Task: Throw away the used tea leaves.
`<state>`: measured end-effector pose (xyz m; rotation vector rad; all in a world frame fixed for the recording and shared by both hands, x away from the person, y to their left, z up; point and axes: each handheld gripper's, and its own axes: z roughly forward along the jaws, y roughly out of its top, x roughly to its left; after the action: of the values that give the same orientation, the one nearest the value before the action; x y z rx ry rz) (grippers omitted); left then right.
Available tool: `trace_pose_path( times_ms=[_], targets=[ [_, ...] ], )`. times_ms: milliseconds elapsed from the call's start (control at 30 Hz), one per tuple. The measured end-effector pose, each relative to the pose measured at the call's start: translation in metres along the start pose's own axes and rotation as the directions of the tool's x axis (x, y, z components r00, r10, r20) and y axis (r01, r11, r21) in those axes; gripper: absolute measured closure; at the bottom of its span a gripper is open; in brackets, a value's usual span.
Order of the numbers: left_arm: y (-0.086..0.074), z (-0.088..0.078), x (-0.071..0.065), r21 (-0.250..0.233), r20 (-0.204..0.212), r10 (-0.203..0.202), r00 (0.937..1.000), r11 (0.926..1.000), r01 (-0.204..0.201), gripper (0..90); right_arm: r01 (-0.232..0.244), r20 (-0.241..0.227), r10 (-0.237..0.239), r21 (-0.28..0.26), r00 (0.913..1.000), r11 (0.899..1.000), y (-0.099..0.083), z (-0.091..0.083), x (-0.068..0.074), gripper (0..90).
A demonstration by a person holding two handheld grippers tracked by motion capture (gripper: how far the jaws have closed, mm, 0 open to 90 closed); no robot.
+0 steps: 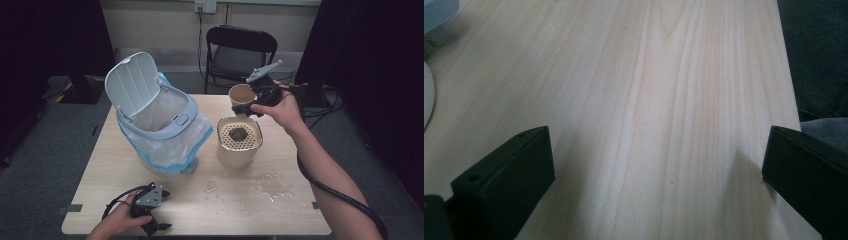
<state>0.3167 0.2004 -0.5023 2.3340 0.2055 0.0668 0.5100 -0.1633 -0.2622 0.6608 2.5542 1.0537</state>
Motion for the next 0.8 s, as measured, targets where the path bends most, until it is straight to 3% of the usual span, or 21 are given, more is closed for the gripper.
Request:
trace_pose_path(
  times_ms=[800],
  targets=[
    [0.0,0.0,0.0,0.003,0.0,-0.002,1.0,1.0,0.002,0.0,0.021,-0.051,-0.021,0.006,0.9985,1.0,0.038,-0.003,0.012,27.4]
  ],
)
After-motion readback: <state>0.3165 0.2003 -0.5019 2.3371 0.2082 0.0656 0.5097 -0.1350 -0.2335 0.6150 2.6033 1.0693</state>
